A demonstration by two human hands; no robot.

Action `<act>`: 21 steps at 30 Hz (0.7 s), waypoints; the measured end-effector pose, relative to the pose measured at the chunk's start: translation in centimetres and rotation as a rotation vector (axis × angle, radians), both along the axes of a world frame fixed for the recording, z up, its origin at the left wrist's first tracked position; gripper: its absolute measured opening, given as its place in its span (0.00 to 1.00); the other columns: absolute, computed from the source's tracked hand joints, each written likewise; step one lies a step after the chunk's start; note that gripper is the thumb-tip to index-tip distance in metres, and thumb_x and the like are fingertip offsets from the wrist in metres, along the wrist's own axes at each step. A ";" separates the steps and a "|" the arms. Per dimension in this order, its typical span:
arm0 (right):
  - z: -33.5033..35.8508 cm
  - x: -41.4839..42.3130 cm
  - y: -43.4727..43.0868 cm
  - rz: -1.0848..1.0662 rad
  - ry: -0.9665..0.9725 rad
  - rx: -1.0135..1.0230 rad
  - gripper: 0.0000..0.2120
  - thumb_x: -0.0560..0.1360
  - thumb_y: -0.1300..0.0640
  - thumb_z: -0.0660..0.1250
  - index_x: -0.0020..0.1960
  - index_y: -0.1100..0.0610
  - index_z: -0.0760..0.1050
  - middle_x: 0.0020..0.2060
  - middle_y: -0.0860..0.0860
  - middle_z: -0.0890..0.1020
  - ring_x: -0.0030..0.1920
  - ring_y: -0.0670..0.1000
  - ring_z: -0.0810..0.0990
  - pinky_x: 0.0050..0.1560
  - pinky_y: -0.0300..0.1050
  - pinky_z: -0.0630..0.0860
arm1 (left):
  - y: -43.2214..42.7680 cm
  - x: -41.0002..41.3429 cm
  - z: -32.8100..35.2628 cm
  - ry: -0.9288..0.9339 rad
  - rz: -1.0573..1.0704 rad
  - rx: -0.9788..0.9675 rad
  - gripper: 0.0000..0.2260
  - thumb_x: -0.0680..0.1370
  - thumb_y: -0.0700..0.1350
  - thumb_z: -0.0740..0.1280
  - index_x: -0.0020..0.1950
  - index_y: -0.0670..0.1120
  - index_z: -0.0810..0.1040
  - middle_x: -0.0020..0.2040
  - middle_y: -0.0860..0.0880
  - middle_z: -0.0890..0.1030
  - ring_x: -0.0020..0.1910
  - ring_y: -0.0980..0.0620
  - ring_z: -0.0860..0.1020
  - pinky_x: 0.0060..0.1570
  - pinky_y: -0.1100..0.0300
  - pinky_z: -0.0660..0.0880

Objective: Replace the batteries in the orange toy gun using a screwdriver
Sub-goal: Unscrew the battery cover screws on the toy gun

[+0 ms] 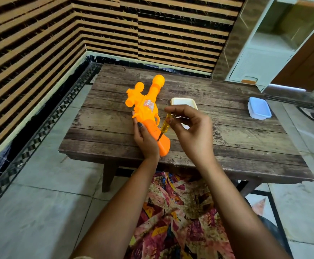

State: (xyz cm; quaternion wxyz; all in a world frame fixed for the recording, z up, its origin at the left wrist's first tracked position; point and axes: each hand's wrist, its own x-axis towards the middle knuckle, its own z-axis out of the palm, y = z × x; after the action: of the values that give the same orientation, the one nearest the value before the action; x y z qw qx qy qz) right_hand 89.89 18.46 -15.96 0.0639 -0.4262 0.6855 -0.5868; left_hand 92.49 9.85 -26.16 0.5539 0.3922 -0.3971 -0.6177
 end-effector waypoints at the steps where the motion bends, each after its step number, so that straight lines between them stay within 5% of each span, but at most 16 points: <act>1: 0.0 0.0 0.0 -0.003 0.019 0.000 0.11 0.71 0.70 0.67 0.51 0.59 0.80 0.46 0.45 0.82 0.48 0.38 0.79 0.49 0.31 0.76 | 0.0 0.0 -0.1 0.000 -0.002 -0.004 0.27 0.76 0.53 0.53 0.73 0.42 0.61 0.71 0.40 0.67 0.69 0.44 0.68 0.68 0.44 0.64; 6: -0.3 0.0 0.1 -0.027 0.069 -0.007 0.06 0.70 0.66 0.70 0.45 0.57 0.80 0.45 0.50 0.79 0.47 0.43 0.80 0.48 0.38 0.79 | -0.3 -0.1 -0.5 -0.011 -0.021 -0.001 0.24 0.79 0.49 0.53 0.73 0.42 0.60 0.71 0.40 0.66 0.69 0.43 0.67 0.68 0.44 0.64; 12: -0.3 -0.2 0.2 -0.024 0.051 0.016 0.09 0.71 0.66 0.69 0.49 0.55 0.79 0.43 0.39 0.80 0.45 0.37 0.79 0.47 0.32 0.75 | -0.5 -0.3 -0.8 -0.014 -0.007 -0.016 0.19 0.82 0.44 0.52 0.73 0.41 0.60 0.71 0.39 0.66 0.69 0.42 0.67 0.68 0.45 0.64; 17: -0.4 -0.2 0.4 -0.004 0.149 0.045 0.14 0.72 0.68 0.61 0.52 0.58 0.79 0.50 0.47 0.81 0.52 0.40 0.78 0.51 0.39 0.77 | -0.7 -0.6 -1.1 0.026 -0.001 -0.011 0.19 0.83 0.40 0.50 0.73 0.39 0.59 0.72 0.40 0.65 0.69 0.44 0.67 0.55 0.73 0.70; 21: -0.8 -0.7 0.9 -0.038 0.151 0.004 0.09 0.72 0.65 0.66 0.47 0.52 0.79 0.44 0.43 0.79 0.48 0.44 0.80 0.49 0.43 0.79 | -0.7 -0.5 -1.2 0.028 -0.009 -0.028 0.19 0.83 0.40 0.50 0.74 0.40 0.58 0.71 0.40 0.65 0.69 0.44 0.67 0.59 0.66 0.69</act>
State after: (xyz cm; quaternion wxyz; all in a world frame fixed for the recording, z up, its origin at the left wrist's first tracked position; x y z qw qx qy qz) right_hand 89.14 19.38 -16.75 0.0016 -0.4560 0.6975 -0.5527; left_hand 91.99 9.19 -27.32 0.5623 0.3740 -0.3995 -0.6200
